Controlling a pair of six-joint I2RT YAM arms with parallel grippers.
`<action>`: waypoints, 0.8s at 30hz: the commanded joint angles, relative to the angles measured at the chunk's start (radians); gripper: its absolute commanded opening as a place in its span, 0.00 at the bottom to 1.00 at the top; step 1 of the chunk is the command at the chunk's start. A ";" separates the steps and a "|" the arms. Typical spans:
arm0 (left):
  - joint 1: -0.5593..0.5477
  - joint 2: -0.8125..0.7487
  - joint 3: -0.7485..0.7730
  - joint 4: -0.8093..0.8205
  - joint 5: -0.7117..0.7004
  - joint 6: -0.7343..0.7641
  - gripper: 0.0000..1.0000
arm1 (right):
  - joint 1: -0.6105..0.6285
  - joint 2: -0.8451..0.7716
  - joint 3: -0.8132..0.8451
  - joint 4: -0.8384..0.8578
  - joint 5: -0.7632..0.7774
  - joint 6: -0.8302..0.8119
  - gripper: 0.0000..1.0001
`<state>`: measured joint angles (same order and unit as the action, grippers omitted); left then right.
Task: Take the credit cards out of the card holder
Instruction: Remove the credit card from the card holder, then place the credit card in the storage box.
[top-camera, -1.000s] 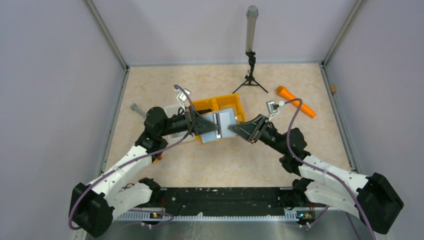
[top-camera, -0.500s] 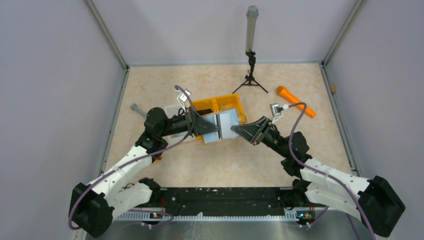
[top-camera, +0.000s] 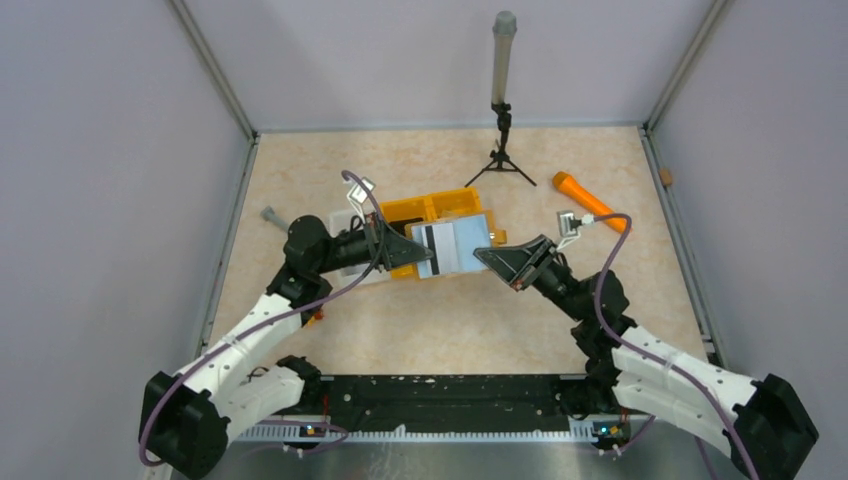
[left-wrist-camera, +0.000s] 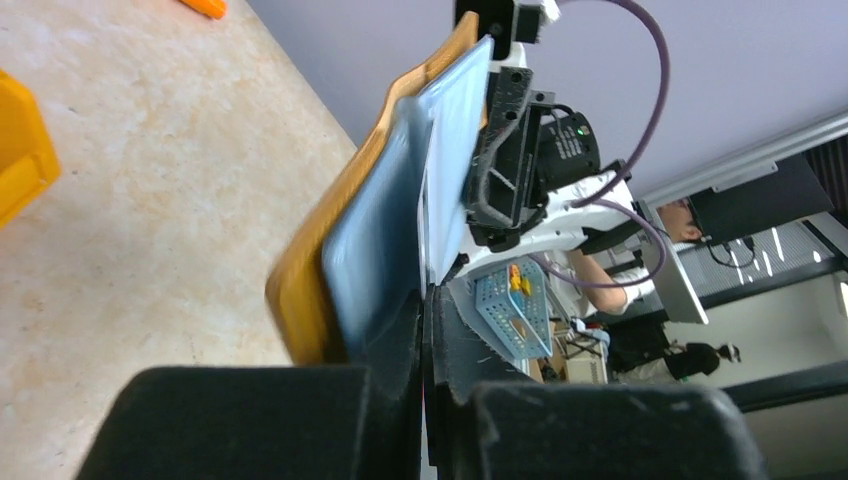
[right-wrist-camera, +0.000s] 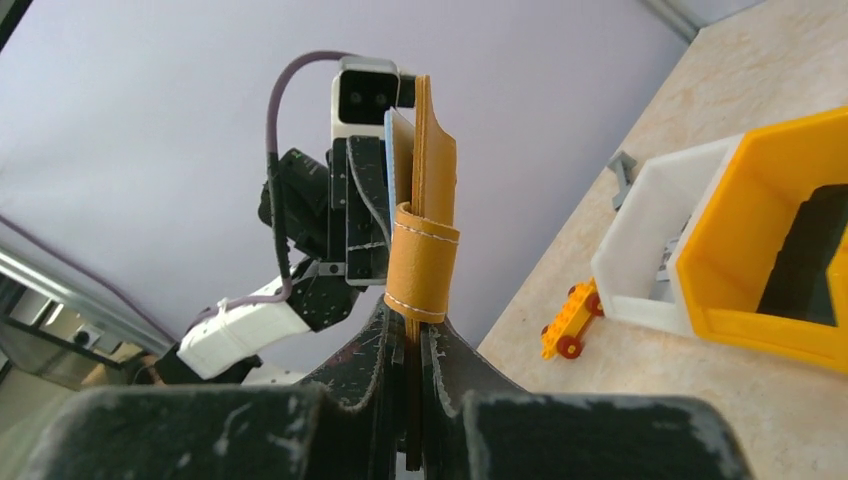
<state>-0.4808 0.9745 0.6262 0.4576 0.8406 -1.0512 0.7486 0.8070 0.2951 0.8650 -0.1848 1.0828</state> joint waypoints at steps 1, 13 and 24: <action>0.067 -0.055 -0.015 -0.069 0.005 0.053 0.00 | -0.019 -0.129 0.017 -0.141 0.126 -0.103 0.00; 0.224 -0.010 0.152 -0.686 -0.240 0.501 0.00 | -0.019 -0.272 0.221 -0.748 0.362 -0.593 0.00; 0.085 0.149 0.329 -0.872 -0.874 1.252 0.00 | -0.019 -0.273 0.336 -0.861 0.302 -0.663 0.00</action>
<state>-0.3241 1.0794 0.8745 -0.3424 0.2062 -0.2256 0.7364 0.5495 0.5709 0.0257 0.1455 0.4622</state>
